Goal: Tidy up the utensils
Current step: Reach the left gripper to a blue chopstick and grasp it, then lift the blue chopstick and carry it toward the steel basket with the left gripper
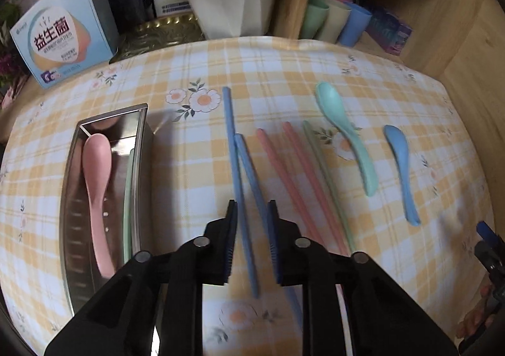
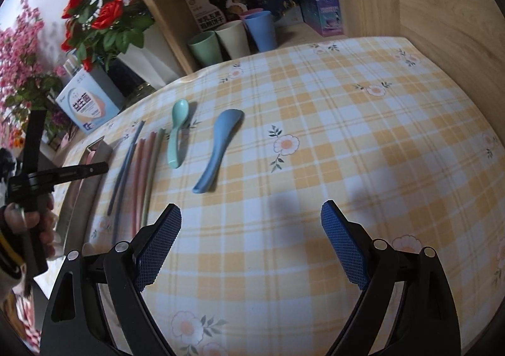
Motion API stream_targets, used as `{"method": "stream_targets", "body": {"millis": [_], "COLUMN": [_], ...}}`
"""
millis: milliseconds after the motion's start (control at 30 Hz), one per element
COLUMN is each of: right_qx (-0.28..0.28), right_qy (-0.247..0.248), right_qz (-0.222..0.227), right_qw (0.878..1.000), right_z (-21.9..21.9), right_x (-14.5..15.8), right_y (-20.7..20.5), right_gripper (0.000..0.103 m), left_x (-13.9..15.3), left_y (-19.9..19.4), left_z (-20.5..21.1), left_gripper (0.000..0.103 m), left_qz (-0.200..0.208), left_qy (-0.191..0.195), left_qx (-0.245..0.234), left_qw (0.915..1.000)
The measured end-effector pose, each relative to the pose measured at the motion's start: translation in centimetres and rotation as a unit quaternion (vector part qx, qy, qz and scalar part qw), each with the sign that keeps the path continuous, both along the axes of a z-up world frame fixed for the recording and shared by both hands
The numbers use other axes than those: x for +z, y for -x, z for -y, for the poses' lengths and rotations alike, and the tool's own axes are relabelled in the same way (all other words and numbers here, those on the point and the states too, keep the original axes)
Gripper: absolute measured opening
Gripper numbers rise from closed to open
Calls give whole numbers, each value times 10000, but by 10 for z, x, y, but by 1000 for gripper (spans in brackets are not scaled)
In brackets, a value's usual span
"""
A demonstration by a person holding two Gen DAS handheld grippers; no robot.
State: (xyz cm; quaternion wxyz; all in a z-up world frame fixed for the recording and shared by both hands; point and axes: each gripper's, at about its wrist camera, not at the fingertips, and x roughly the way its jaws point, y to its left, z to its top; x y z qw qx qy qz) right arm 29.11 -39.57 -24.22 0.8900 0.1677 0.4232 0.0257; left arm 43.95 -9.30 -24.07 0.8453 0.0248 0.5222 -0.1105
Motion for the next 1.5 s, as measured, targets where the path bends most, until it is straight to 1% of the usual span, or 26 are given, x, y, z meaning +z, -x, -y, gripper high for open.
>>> {"method": "stream_targets", "body": {"millis": [67, 200, 533, 600, 733, 767, 867, 967, 1100, 1200, 1367, 1500], "right_qx": [14, 29, 8, -18, -177, -194, -201, -182, -216, -198, -199, -254], "right_qy": [9, 13, -39, -44, -200, -225, -248, -277, -375, -440, -486, -569], "right_qz": [-23, -15, -66, -58, -15, -19, -44, -38, -3, -37, -51, -96], "right_qw": [10000, 10000, 10000, 10000, 9996, 9996, 9995, 9994, 9991, 9988, 9986, 9980], "right_z": [1, 3, 0, 1, 6, 6, 5, 5, 5, 4, 3, 5], "right_x": [-1, -1, -3, -2, -2, -2, -3, -3, -3, -5, -6, -9], "right_y": [-4, -10, -16, -17, -15, -15, -16, -16, -13, -13, -12, -11], "right_gripper": [87, 87, 87, 87, 87, 87, 87, 87, 87, 87, 87, 87], "left_x": [-5, -11, -27, -27, -29, -29, -29, -29, -29, -29, -29, -29], "left_y": [-6, -15, -36, -39, -41, -40, -35, -23, 5, 16, 8, 2], "left_z": [0, 3, 2, 2, 5, 6, 3, 3, 1, 3, 3, 11], "left_gripper": [13, 13, 12, 12, 10, 7, 6, 6, 6, 6, 7, 7], "left_qz": [-36, -77, -324, -352, -361, -353, -406, -515, -820, -879, -889, -790], "left_qy": [-37, -157, -255, -196, -272, -296, -275, -294, 49, 57, 153, 5], "left_qx": [-35, -97, -35, -51, -106, -97, 17, -7, -1, -30, 59, -16], "left_qw": [10000, 9998, 9991, 9992, 9989, 9989, 9988, 9982, 9966, 9961, 9959, 9969]}}
